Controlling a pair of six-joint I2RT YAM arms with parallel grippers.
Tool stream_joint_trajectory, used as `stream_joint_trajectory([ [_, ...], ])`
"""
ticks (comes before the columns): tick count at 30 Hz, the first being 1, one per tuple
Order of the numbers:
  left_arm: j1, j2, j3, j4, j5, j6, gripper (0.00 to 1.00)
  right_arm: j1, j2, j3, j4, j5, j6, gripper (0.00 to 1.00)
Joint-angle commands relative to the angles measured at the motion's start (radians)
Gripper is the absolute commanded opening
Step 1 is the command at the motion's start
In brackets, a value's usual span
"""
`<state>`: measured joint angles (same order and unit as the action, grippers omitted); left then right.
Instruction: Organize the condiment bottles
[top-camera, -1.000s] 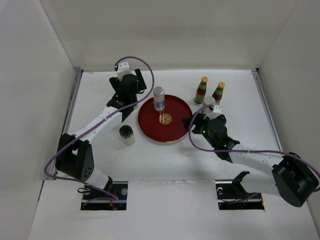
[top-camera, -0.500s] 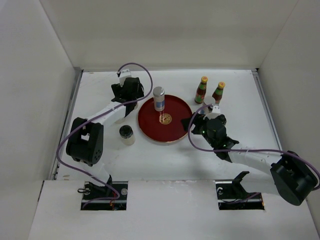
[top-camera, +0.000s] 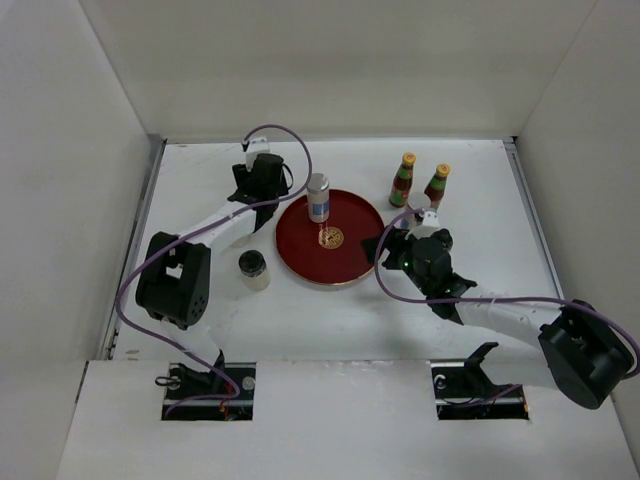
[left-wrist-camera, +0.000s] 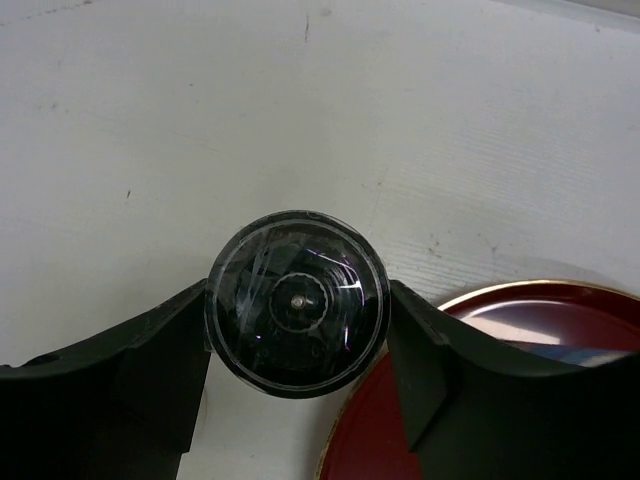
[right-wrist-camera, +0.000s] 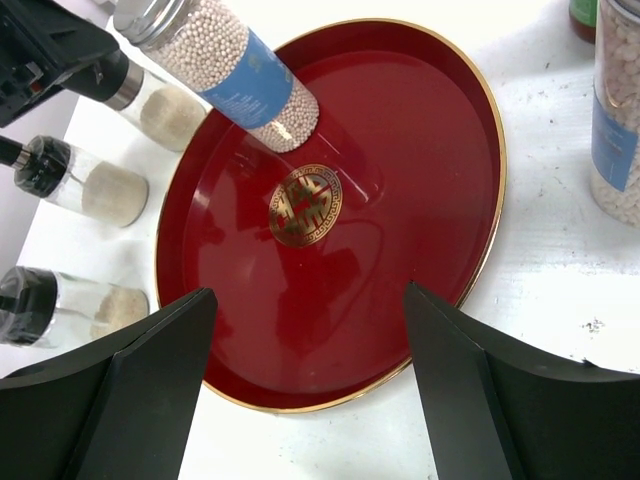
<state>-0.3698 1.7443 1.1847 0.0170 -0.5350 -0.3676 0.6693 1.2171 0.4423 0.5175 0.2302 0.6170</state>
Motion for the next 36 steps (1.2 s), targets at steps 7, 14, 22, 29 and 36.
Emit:
stream_joint_trajectory([
  [7, -0.139, -0.305, -0.097, 0.126, -0.099, 0.05, 0.41, 0.011, 0.007, 0.026, 0.058, -0.015, -0.007, 0.81],
  [14, -0.223, -0.37, -0.168, 0.1, -0.089, 0.041, 0.42, 0.011, 0.013, 0.027, 0.056, -0.014, -0.007, 0.81],
  [22, -0.243, -0.292, -0.204, 0.165, -0.028, -0.002, 0.44, 0.011, 0.009, 0.026, 0.056, -0.006, -0.016, 0.81],
  [29, -0.235, -0.235, -0.201, 0.198, 0.006, -0.017, 0.47, 0.011, -0.001, 0.024, 0.053, -0.003, -0.017, 0.81],
  [36, -0.238, -0.221, -0.223, 0.182, 0.006, -0.04, 0.6, 0.008, -0.004, 0.024, 0.05, -0.003, -0.016, 0.84],
])
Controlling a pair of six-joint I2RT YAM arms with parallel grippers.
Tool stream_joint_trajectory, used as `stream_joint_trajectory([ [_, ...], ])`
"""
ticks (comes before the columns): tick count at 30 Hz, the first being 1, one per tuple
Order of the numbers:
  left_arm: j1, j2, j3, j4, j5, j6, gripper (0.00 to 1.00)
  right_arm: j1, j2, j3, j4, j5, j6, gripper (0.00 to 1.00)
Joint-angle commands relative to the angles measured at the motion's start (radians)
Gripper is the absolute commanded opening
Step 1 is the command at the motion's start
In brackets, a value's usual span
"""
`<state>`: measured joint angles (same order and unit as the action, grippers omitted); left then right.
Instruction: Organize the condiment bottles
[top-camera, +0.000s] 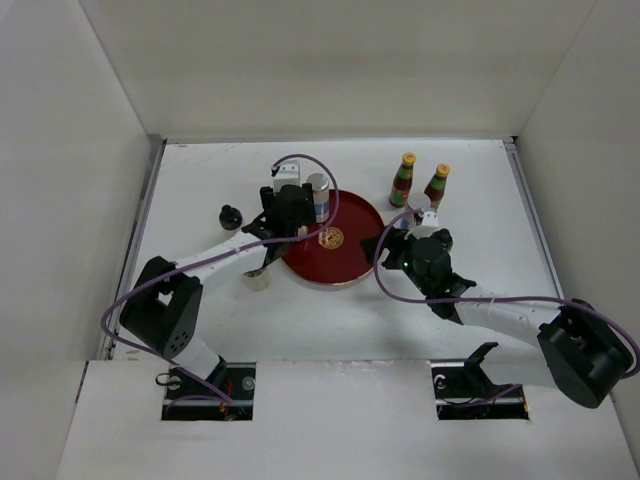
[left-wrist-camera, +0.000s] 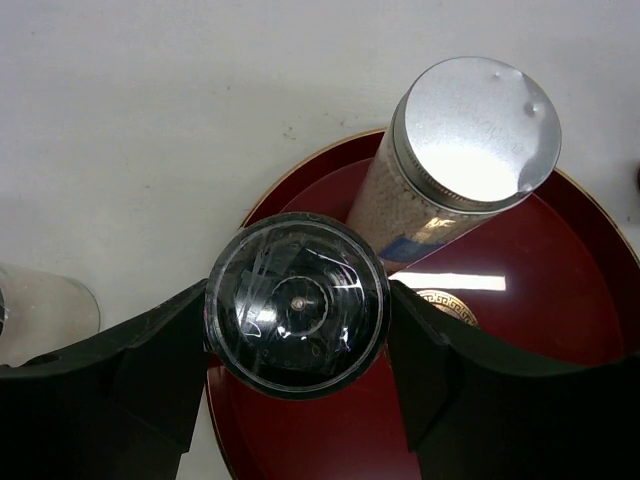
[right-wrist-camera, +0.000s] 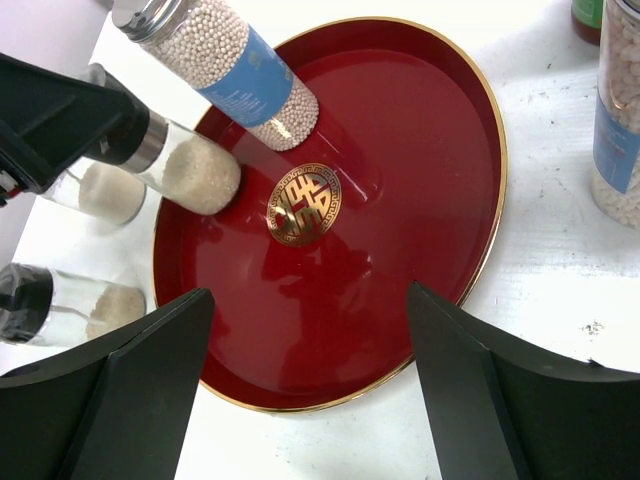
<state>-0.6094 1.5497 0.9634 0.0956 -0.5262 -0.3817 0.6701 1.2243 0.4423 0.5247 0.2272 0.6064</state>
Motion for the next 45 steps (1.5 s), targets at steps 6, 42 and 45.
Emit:
stream_joint_trajectory([
  [6, 0.003, -0.088, -0.012, 0.087, -0.003, -0.02, 0.75, 0.009, -0.003, 0.024, 0.043, -0.011, 0.0, 0.87],
  [42, 0.311, -0.134, -0.16, -0.013, -0.172, -0.117, 0.74, 0.009, 0.026, 0.041, 0.05, -0.077, 0.016, 0.88],
  [45, 0.326, -0.105, -0.153, -0.01, -0.146, -0.126, 0.71, 0.003, 0.03, 0.036, 0.054, -0.078, 0.021, 0.88],
])
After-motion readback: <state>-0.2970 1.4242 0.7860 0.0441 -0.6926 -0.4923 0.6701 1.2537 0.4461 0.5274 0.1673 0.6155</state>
